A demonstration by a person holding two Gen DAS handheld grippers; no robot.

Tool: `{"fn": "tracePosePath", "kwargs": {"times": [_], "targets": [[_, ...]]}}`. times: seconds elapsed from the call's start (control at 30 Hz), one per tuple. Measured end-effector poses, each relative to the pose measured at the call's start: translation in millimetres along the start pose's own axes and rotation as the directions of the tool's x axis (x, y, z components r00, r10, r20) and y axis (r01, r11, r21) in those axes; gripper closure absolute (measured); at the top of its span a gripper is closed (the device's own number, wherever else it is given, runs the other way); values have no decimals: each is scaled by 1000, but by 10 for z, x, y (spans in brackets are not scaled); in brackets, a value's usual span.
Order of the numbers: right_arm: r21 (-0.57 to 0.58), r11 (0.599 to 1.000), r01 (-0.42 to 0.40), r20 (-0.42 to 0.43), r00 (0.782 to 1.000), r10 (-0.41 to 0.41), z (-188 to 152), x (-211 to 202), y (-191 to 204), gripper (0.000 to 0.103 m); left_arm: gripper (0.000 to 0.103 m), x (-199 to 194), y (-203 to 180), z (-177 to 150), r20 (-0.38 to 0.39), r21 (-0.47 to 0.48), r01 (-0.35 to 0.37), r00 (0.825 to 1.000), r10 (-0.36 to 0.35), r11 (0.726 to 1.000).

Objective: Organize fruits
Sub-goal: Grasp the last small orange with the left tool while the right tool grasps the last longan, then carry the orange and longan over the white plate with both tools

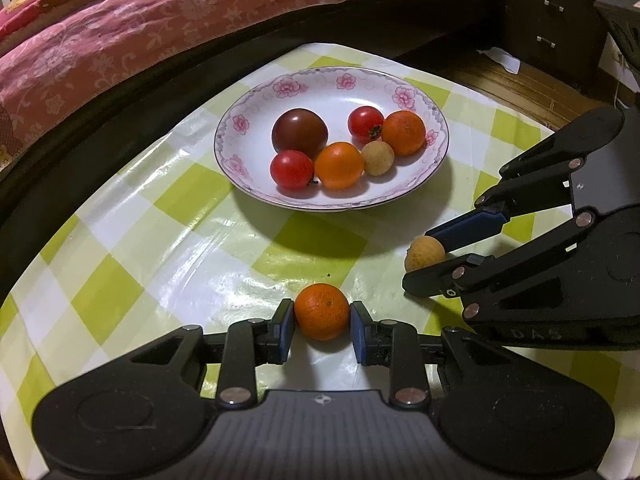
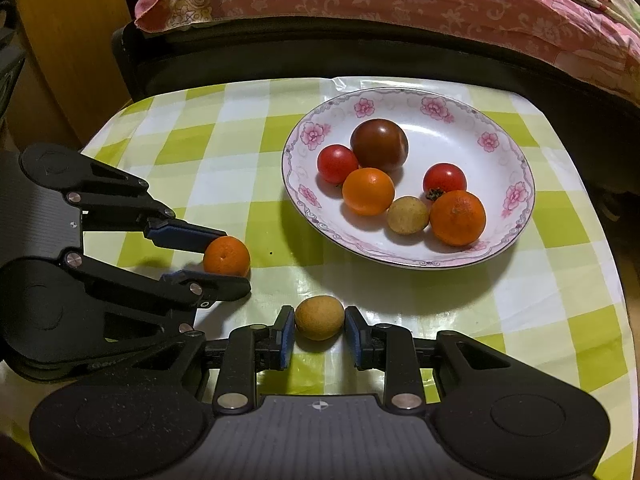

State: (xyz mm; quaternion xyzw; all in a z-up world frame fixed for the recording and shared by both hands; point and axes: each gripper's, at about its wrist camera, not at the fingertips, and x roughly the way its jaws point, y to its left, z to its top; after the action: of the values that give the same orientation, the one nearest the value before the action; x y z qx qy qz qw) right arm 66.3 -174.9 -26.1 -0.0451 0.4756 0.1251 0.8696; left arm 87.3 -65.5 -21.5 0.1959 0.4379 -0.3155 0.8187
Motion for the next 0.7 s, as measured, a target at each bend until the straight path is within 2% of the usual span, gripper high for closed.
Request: {"fn": "tracePosePath", "kwargs": {"times": [0.47, 0.7], "targets": [[-3, 1000, 5, -5, 1000, -5, -5, -11, 26, 79, 67, -32, -34, 21, 1, 7, -17, 1000, 17, 1000], [5, 1000, 14, 24, 1000, -14, 34, -83, 12, 79, 67, -88, -5, 101, 25, -3, -30, 999, 30, 1000]]}}
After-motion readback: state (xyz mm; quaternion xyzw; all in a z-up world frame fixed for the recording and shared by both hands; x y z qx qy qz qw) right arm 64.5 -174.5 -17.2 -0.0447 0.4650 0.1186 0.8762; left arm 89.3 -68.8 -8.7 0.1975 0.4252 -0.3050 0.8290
